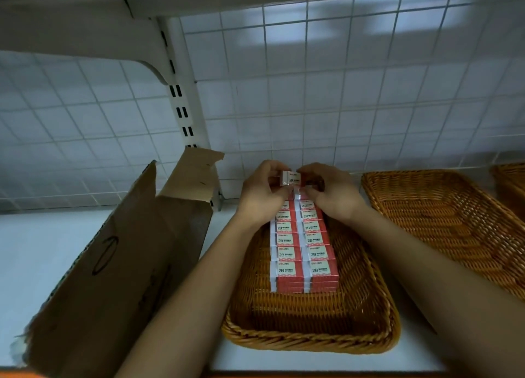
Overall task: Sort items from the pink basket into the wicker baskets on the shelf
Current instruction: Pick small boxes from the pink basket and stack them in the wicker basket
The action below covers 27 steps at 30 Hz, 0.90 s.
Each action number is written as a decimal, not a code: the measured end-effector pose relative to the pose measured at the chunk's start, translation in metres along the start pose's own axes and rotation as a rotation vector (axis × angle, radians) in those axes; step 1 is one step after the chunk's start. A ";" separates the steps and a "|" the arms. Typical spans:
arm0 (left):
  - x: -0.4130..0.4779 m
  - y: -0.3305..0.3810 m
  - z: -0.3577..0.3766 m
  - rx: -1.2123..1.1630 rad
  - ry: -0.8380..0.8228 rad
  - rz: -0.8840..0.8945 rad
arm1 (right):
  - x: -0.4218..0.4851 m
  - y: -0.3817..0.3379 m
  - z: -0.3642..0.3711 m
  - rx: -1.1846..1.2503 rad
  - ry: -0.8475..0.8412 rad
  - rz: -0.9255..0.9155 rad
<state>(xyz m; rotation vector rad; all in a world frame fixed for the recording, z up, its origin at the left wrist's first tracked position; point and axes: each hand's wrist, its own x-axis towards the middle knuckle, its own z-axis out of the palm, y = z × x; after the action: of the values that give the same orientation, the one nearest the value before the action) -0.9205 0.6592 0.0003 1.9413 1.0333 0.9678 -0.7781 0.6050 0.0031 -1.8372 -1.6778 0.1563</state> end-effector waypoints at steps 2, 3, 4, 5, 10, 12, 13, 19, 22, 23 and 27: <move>-0.001 0.000 0.000 0.044 0.006 0.032 | 0.001 0.001 0.001 -0.025 0.009 -0.014; -0.001 -0.001 0.001 0.117 0.021 0.075 | 0.001 0.001 0.001 -0.030 0.013 -0.024; -0.001 -0.002 0.001 0.217 0.037 0.126 | 0.001 0.001 0.002 -0.040 0.013 -0.033; 0.000 -0.004 0.001 0.317 0.053 0.161 | 0.001 0.001 0.003 -0.049 0.005 -0.037; 0.001 -0.011 0.001 0.557 0.122 0.097 | 0.003 0.005 0.007 -0.108 -0.066 0.033; 0.002 -0.013 0.002 0.608 0.093 0.085 | 0.004 0.006 0.009 -0.156 -0.088 0.032; 0.002 -0.014 0.002 0.626 0.080 0.086 | 0.004 0.006 0.009 -0.179 -0.097 0.037; 0.006 -0.021 0.005 0.748 0.022 0.113 | 0.005 0.005 0.009 -0.235 -0.096 0.050; 0.006 -0.023 0.005 0.793 0.003 0.135 | 0.005 0.006 0.009 -0.232 -0.091 0.055; 0.006 -0.022 0.004 0.808 -0.007 0.142 | 0.006 0.007 0.010 -0.233 -0.091 0.059; 0.004 -0.019 0.002 0.846 -0.018 0.173 | 0.007 0.008 0.012 -0.238 -0.086 0.076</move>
<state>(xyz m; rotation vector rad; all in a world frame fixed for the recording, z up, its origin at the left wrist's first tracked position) -0.9237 0.6707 -0.0158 2.7469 1.4272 0.6328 -0.7756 0.6161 -0.0079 -2.0975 -1.7492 0.0706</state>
